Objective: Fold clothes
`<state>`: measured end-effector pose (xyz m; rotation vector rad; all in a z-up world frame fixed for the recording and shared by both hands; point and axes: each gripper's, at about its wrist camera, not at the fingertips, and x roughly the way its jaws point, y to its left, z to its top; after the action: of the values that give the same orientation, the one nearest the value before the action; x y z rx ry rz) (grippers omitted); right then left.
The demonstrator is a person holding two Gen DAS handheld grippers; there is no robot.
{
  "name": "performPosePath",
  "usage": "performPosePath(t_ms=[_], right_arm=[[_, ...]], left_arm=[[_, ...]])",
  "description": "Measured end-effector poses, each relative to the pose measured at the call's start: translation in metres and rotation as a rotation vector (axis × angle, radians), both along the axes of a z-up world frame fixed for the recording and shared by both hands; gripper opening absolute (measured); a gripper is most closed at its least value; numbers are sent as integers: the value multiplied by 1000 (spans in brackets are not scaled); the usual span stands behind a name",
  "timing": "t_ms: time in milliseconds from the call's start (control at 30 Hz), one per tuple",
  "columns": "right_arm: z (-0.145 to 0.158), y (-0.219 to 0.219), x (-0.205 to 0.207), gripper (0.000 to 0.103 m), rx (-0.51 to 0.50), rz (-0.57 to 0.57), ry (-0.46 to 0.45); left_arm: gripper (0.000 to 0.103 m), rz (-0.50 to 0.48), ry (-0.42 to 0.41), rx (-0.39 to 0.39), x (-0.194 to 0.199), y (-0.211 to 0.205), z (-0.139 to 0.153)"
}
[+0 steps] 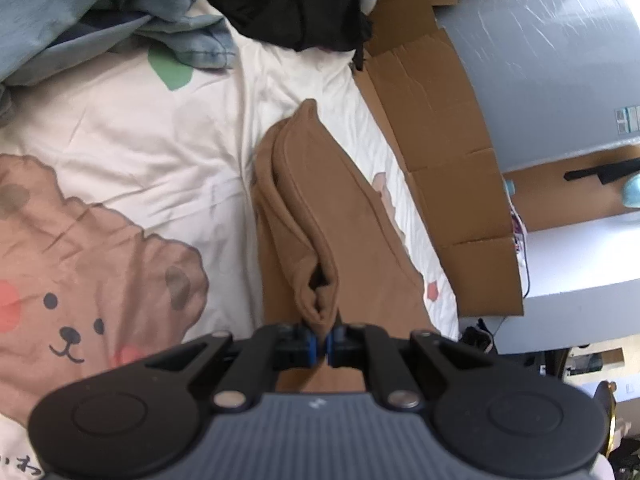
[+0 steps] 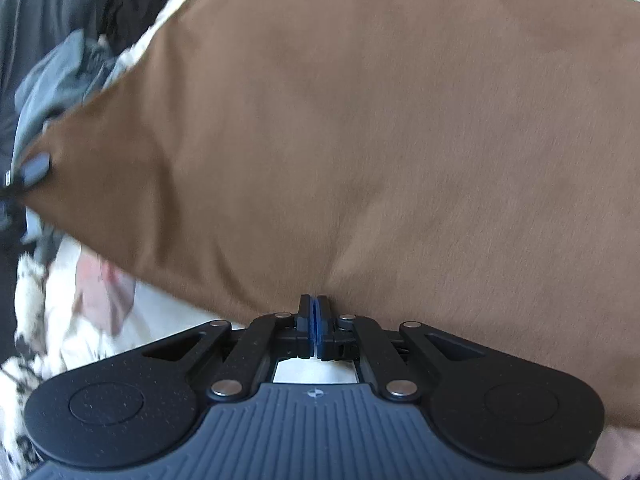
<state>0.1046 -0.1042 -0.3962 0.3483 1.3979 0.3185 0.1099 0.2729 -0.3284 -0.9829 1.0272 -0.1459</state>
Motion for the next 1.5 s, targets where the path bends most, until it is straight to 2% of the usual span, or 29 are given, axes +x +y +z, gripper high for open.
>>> performPosePath(t_ms=[200, 400, 633, 767, 933, 1333, 1500], right_arm=[[9, -16, 31, 1, -17, -48, -97], [5, -30, 79, 1, -50, -78, -174], [5, -43, 121, 1, -70, -129, -238], [3, -42, 132, 1, -77, -131, -263], [1, -37, 145, 1, -83, -139, -297], [1, -45, 193, 1, -113, -213, -338], [3, -44, 201, 1, -120, -223, -359]], left_arm=[[5, 13, 7, 2, -3, 5, -1], [5, 13, 11, 6, -4, 8, -3], [5, 69, 62, 3, -10, 20, -18], [5, 137, 118, -10, -17, 32, -36], [5, 154, 152, -1, -23, 37, -47], [5, 130, 131, -1, -20, 35, -44], [5, 131, 134, -1, -20, 35, -44]])
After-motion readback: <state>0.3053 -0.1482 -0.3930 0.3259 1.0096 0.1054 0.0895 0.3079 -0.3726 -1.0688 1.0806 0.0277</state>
